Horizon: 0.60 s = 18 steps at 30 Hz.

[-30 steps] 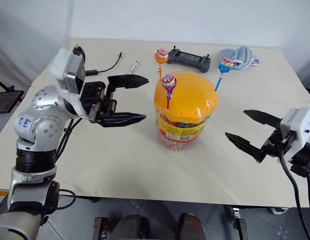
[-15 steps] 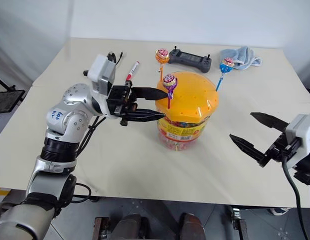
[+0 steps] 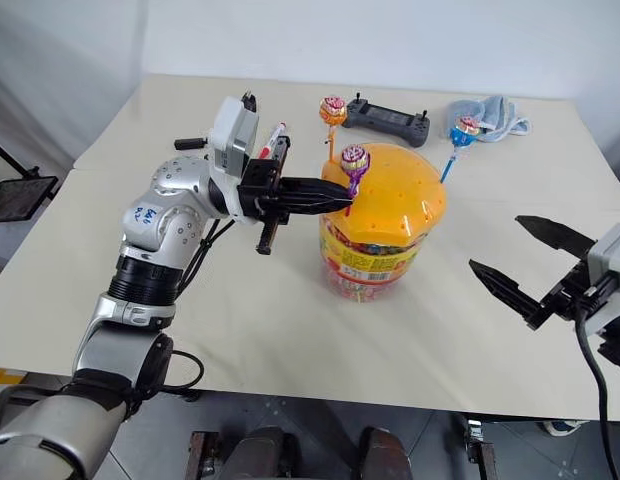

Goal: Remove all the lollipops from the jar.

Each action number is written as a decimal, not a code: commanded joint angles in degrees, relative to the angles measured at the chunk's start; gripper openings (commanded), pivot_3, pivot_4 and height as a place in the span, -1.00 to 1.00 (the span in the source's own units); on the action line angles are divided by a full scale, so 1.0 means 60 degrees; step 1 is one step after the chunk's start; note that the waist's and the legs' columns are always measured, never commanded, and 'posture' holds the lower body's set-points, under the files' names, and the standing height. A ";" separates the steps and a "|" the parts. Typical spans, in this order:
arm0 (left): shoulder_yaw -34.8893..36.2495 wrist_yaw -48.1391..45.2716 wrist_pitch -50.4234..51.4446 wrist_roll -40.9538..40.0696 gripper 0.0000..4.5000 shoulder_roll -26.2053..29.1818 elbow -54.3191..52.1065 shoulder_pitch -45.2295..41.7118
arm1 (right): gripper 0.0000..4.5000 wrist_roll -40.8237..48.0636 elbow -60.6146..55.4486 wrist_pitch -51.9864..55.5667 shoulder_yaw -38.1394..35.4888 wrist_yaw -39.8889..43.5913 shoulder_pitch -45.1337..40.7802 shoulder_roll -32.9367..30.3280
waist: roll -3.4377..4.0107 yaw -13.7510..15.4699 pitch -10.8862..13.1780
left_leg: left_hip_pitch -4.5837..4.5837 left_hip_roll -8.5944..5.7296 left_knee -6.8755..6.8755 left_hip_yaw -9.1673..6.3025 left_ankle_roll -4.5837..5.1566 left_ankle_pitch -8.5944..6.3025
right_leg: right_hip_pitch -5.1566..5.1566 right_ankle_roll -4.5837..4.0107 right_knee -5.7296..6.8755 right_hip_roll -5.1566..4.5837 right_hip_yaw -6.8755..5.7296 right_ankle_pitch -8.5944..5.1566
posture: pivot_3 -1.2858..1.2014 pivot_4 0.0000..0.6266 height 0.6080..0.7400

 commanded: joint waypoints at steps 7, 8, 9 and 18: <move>0.1114 0.0683 0.0544 -0.0134 -0.99 0.0812 -0.0374 -0.1597 | 1.00 0.0855 -0.0183 -0.0130 -0.0364 0.0829 -0.0371 -0.0340 | -0.0001 -0.0041 0.0001 | -0.0006 0.0002 0.0020 -0.0006 0.0006 -0.0003 | 0.0000 0.0000 0.0015 0.0000 -0.0002 0.0000 | 0.03 -0.52 1.00; 0.1143 0.0865 0.0704 -0.0079 -0.99 0.0928 -0.0450 -0.1644 | 1.00 0.0906 -0.0183 -0.0141 -0.0355 0.0953 -0.0375 -0.0380 | -0.0001 -0.0048 0.0001 | -0.0005 0.0002 0.0019 -0.0007 0.0006 -0.0004 | -0.0001 0.0000 0.0017 0.0000 -0.0001 0.0000 | 0.03 -0.52 1.00; 0.1206 0.1167 0.0988 0.0009 -0.99 0.1164 -0.0598 -0.1701 | 1.00 0.0965 -0.0156 -0.0112 -0.0284 0.1088 -0.0440 -0.0479 | -0.0001 -0.0047 0.0001 | 0.0000 0.0003 0.0019 -0.0007 0.0006 -0.0004 | 0.0000 0.0000 0.0020 0.0000 -0.0001 0.0000 | 0.03 -0.52 1.00; 0.1740 0.4356 0.5453 0.0562 -0.99 0.3628 -0.2145 -0.1470 | 1.00 0.0835 0.0613 0.0049 0.0613 0.1343 -0.1493 -0.0916 | -0.0011 -0.0125 0.0007 | 0.0000 0.0007 0.0040 -0.0014 0.0012 -0.0014 | -0.0004 0.0000 0.0053 -0.0001 0.0012 0.0000 | 0.03 -0.52 1.00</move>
